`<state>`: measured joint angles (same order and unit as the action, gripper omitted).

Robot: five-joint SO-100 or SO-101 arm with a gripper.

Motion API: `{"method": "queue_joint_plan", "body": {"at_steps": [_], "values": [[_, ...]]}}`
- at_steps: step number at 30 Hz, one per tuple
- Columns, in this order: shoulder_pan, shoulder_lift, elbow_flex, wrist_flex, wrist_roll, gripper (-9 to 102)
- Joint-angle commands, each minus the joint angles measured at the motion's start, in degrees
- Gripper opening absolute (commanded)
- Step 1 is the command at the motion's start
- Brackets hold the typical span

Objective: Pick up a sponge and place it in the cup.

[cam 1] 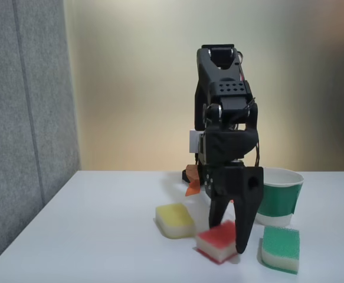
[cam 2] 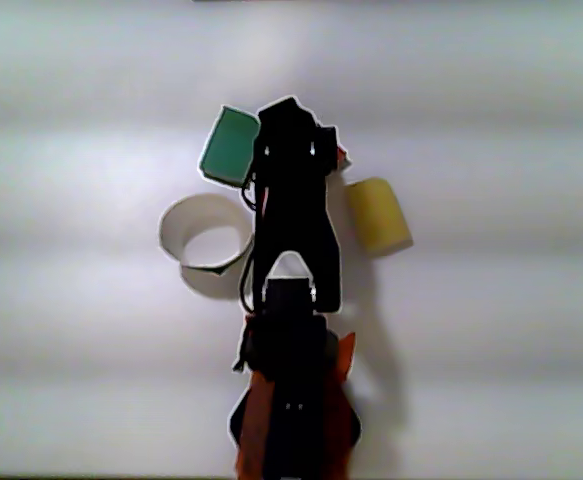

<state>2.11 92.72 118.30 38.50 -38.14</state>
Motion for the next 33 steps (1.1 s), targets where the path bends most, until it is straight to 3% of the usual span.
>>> {"method": "queue_joint_plan", "body": {"at_steps": [1, 3, 7, 12, 15, 22, 33], "values": [[0.53, 1.85, 2.11, -0.09, 0.62, 9], [0.44, 2.9, 4.48, -1.93, 2.11, 0], [-0.09, 4.31, 8.61, -6.42, 4.04, 0], [-0.09, 6.42, 9.23, -5.89, 2.99, 0], [0.18, 8.7, 6.33, 1.49, 2.64, 0], [1.67, 6.94, -14.94, 28.65, -2.11, 0], [1.49, 2.55, -41.66, 56.25, -0.97, 0]]}}
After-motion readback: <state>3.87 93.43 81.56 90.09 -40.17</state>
